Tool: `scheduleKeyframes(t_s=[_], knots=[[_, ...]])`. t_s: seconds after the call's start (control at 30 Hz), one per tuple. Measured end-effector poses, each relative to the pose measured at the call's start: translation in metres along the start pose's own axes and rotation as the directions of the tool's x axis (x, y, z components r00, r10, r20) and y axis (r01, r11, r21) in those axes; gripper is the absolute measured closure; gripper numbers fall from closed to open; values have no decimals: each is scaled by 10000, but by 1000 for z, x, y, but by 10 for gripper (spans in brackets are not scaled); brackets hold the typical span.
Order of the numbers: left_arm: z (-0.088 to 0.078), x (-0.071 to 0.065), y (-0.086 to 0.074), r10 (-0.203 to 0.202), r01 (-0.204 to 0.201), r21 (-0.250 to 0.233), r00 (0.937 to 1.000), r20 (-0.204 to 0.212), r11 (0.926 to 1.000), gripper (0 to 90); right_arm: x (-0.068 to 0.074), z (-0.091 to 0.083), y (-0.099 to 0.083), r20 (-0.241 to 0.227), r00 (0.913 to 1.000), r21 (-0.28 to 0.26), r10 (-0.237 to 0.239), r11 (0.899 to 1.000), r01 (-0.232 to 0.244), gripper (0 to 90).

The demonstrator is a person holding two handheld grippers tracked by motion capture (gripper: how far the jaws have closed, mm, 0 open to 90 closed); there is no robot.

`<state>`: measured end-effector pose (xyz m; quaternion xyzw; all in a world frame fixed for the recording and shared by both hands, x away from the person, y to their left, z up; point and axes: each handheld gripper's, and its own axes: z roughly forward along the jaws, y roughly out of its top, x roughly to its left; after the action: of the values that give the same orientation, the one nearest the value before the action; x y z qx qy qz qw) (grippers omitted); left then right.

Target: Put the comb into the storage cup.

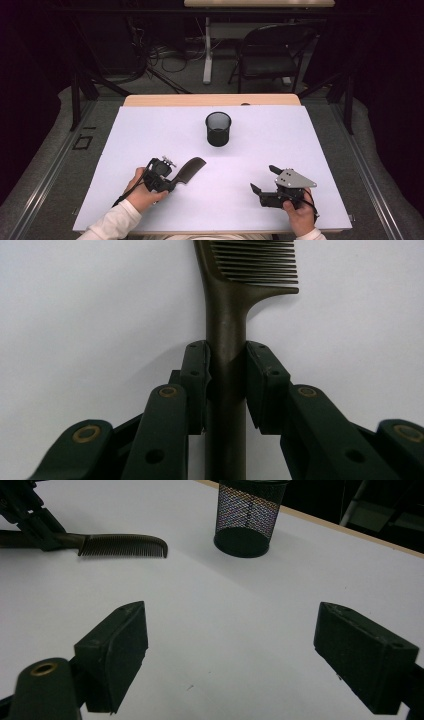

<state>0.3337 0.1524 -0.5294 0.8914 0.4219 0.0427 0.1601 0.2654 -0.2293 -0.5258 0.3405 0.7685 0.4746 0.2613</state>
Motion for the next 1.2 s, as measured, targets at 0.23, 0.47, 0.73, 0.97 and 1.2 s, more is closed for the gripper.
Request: scheduleKeyframes(t_s=[0.23, 0.47, 0.73, 0.97, 1.2], knots=[[0, 0, 0, 34, -34, 8, 10000, -20, 10000, 723, 0, 1, 0, -9, 10000, 6, -32, 10000, 32, 139], [0, 0, 0, 47, -47, -5, 10000, -44, 10000, 724, 0, 1, 0, 1, 10000, -4, -57, 10000, 57, 139], [0, 0, 0, 44, -44, 34, 10000, -18, 10000, 723, 0, 1, 0, -8, 10000, 29, -70, 10000, 70, 139], [-1, 1, 0, 42, -42, -6, 10000, -21, 10000, 724, 0, 1, 0, -12, 10000, 46, -73, 10000, 73, 139], [-3, 1, 0, -6, 6, -55, 10000, -22, 10000, 724, 1, 2, 0, -28, 10000, 60, -72, 10000, 72, 139]])
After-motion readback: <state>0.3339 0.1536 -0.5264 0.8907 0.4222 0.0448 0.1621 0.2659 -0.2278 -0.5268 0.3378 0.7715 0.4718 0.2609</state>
